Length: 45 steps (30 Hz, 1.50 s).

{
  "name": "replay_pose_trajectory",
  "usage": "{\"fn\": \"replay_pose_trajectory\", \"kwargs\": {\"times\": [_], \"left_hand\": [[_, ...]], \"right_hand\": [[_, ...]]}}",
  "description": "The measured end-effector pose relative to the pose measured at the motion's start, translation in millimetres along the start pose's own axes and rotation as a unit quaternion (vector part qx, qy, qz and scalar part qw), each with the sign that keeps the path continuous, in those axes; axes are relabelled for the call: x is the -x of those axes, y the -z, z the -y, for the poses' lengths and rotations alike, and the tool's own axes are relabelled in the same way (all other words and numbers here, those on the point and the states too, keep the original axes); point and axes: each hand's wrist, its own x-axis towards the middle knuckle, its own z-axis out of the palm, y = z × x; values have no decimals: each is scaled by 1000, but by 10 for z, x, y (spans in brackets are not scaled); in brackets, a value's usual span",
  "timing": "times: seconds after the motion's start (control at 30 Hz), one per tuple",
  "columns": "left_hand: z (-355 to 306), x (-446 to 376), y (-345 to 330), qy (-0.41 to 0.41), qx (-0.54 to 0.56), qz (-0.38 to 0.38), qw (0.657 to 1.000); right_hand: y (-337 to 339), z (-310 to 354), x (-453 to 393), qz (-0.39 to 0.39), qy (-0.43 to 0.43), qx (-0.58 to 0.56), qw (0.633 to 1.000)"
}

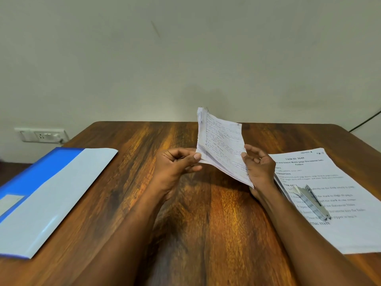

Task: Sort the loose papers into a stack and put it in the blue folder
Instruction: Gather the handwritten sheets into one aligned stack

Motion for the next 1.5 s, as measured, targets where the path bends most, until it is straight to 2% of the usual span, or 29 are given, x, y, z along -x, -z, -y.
{"fn": "replay_pose_trajectory", "kwargs": {"times": [0.47,0.63,0.83,0.93,1.1,1.2,1.37,1.5], "left_hand": [[-28,4,46,32,58,-23,998],[-38,-15,72,31,-17,-3,999],[-106,-26,49,45,-21,-54,997],[-82,-36,57,64,-90,-105,988],[-50,-47,77,74,-117,-115,984],[-77,-34,53,79,-87,-101,988],[-95,-32,74,101,23,-71,992],[-86,-42,89,107,57,-44,992]], "right_hand": [[-4,32,25,5,-17,-1,1000],[-5,34,30,5,-14,1,1000],[2,11,12,-3,-8,7,1000],[-7,-7,8,1,-1,9,1000],[-20,-31,-8,-14,11,-3,1000],[-3,-38,-18,-16,4,-7,1000],[6,-25,-5,-24,0,-13,1000],[2,-6,-3,-29,-7,-25,999]]}}
